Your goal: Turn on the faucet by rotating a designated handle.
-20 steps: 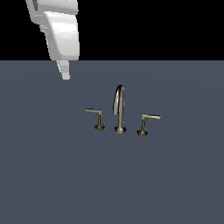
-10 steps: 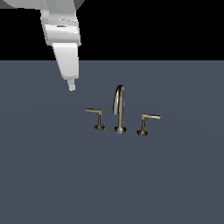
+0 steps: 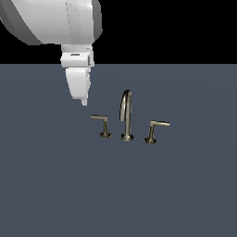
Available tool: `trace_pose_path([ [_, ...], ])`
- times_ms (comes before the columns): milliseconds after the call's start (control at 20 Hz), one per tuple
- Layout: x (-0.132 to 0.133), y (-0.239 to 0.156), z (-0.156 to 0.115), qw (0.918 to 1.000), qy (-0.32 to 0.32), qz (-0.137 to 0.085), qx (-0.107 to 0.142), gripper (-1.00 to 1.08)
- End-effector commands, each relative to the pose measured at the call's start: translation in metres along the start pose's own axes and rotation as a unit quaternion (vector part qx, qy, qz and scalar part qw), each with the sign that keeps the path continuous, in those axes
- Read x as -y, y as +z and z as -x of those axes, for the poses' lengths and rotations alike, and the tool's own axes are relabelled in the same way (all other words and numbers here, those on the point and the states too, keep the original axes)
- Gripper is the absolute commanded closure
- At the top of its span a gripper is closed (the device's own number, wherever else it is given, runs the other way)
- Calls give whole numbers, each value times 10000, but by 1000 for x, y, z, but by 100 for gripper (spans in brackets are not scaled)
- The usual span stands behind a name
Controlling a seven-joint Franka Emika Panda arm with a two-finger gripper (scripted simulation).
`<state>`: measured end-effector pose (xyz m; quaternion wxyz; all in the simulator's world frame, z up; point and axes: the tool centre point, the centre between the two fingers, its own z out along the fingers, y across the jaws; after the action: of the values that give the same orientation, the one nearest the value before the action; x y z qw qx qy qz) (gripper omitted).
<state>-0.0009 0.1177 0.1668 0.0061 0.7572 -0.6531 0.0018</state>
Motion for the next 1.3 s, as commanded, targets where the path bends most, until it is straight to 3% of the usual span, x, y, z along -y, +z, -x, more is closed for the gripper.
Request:
trace_pose_path([
  [0, 13, 14, -6, 9995, 316, -3, 0, 108],
  [650, 61, 68, -42, 9867, 1627, -20, 38, 108],
  [1250, 65, 76, -46, 9830, 1835, -22, 51, 108],
])
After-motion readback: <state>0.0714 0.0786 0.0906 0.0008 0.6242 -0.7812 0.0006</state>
